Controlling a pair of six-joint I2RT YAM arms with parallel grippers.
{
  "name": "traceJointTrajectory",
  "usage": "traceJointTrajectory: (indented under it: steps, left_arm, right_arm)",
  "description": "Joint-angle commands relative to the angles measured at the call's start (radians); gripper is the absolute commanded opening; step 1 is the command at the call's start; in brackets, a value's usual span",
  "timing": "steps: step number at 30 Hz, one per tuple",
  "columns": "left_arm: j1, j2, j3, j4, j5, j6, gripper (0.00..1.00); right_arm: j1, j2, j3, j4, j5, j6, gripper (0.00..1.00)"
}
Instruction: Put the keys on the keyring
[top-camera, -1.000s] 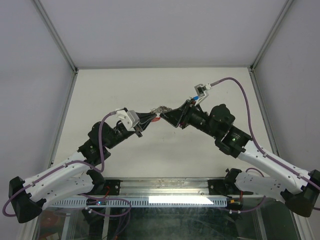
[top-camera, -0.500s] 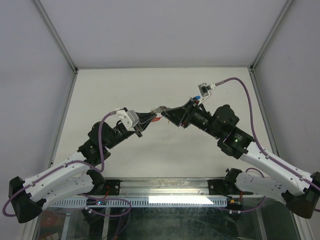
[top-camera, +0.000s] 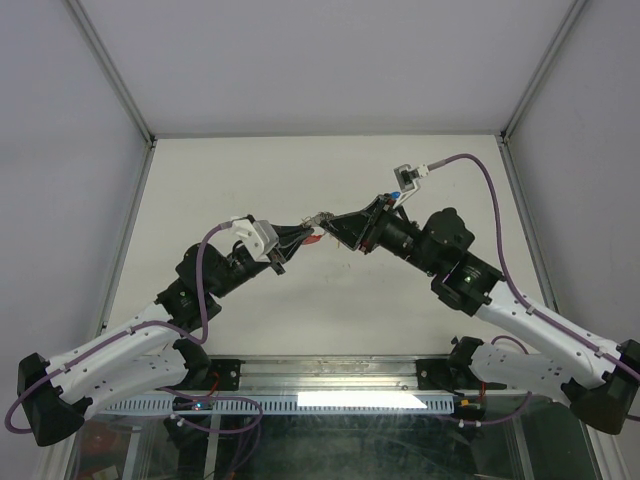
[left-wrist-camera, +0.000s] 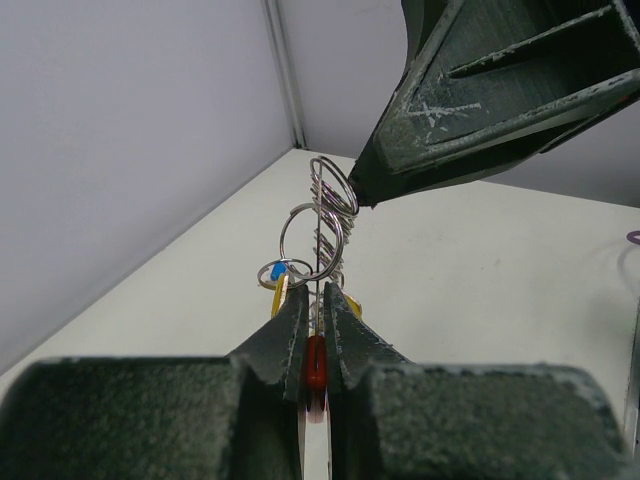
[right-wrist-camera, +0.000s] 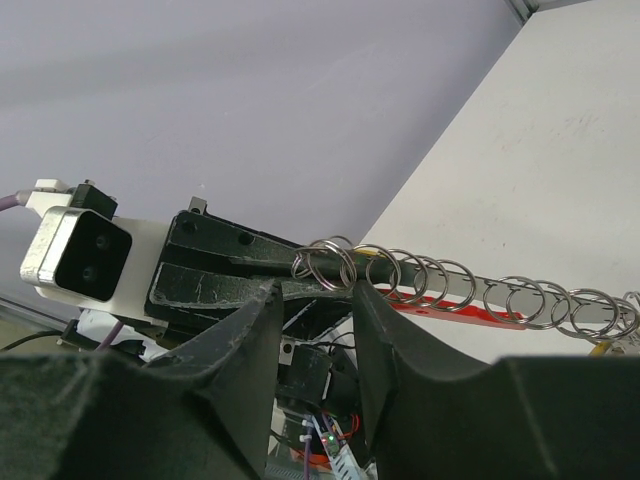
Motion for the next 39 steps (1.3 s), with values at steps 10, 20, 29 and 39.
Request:
traceJointTrajectory:
  steps: [10, 20, 29, 39]
  left_arm:
    - [-0.008, -0.013, 0.043, 0.066, 0.024, -0.008, 0.0]
    - [-0.008, -0.007, 0.039, 0.066, 0.03, -0.004, 0.0]
    - [-0.009, -0.004, 0.046, 0.063, 0.04, -0.002, 0.0]
    - [-0.008, -0.001, 0.045, 0.061, 0.032, -0.002, 0.0]
  right_arm:
    - [-0.003, 0.013, 0.037, 0.11, -0.025, 0.026, 0.33]
    - [-0.002, 0.017, 0.028, 0.121, -0.027, 0.034, 0.28]
    - [-0.003, 0.036, 0.045, 0.073, -0.006, 0.025, 0.32]
    - [-0.003, 0.026, 0.03, 0.138, -0.038, 0.032, 0.25]
